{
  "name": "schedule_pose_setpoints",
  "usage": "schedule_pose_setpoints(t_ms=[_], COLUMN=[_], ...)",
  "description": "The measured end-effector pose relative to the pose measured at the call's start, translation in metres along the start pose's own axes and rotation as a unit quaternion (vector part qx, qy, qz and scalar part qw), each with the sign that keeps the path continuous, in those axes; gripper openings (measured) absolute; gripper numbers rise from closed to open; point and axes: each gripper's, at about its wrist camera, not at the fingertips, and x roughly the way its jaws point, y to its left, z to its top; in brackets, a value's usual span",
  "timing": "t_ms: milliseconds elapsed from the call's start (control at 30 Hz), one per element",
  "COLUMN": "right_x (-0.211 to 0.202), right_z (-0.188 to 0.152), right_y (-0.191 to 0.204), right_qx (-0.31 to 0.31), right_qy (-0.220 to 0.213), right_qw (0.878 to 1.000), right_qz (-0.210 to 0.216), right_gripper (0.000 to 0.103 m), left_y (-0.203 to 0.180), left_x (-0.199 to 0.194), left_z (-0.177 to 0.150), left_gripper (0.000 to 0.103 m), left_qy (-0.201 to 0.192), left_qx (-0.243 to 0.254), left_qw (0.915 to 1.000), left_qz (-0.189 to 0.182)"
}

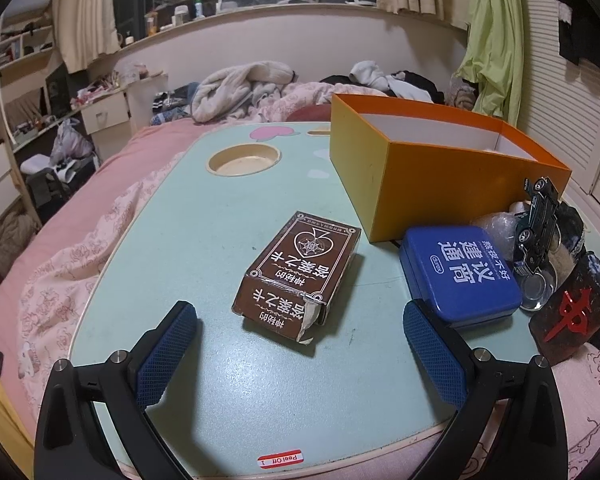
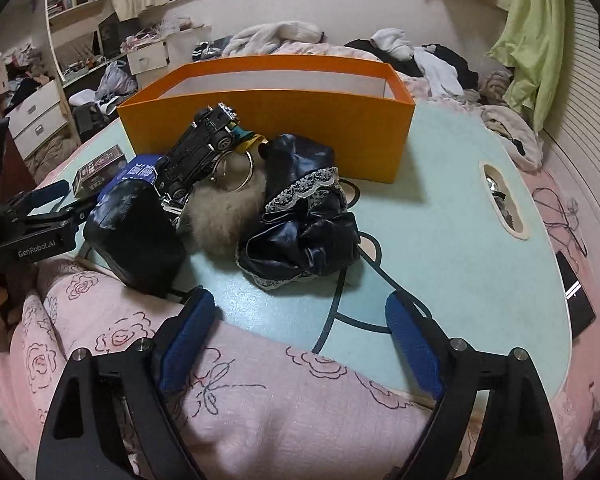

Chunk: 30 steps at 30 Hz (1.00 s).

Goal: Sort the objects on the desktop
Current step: 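Lift the toy car out and place it on the table pile, right gripper, then grasp the white fluffy pompom inside the orange box with the left gripper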

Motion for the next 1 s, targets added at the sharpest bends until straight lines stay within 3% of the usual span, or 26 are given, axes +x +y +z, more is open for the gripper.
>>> schedule_pose_setpoints(t_ms=[167,233,333,400,467,567,633,767,900,933,1000], right_x=[0.008,0.009,0.012,0.015,0.008,0.009,0.011,0.008,0.004,0.004,0.006], right_z=[0.001,0.002,0.003,0.003,0.003,0.003,0.004,0.013,0.013,0.012,0.012], right_y=[0.001,0.001,0.004,0.004,0.009,0.008,0.009,0.013,0.011,0.010,0.010], right_qx=[0.002,0.003,0.003,0.003,0.004,0.003,0.004,0.003,0.004,0.004,0.005], right_qy=[-0.001,-0.002,-0.003,-0.002,-0.003,-0.003,-0.004,-0.006,-0.009,-0.010,-0.010], right_qw=[1.000,1.000,1.000,1.000,1.000,1.000,1.000,1.000,1.000,1.000,1.000], right_qz=[0.000,0.001,0.002,0.001,0.001,0.001,0.002,0.003,0.004,0.005,0.006], right_gripper=[0.087,0.088,0.088,0.088,0.088,0.088,0.088,0.088,0.088,0.088,0.088], left_y=[0.003,0.012,0.013,-0.006,-0.034,-0.090,-0.133,-0.171,-0.198,-0.200,-0.212], left_x=[0.000,-0.016,-0.055,-0.068,-0.062,-0.018,0.032,0.099,0.152,0.154,0.150], left_z=[0.008,0.021,0.057,0.091,0.122,0.162,0.179,0.194,0.187,0.183,0.180], left_gripper=[0.103,0.102,0.102,0.102,0.093,0.071,0.063,0.057,0.057,0.054,0.044], left_qy=[0.020,0.004,-0.051,-0.054,-0.019,0.087,0.161,0.204,0.279,0.283,0.255], left_qx=[-0.001,-0.026,-0.053,-0.034,-0.012,0.004,0.019,0.009,-0.011,-0.010,0.030], left_qw=[0.9998,0.9996,0.9953,0.9904,0.9834,0.9653,0.9594,0.9647,0.9433,0.9425,0.9542], left_qz=[0.001,-0.003,-0.064,-0.123,-0.180,-0.246,-0.231,-0.166,-0.179,-0.177,-0.153])
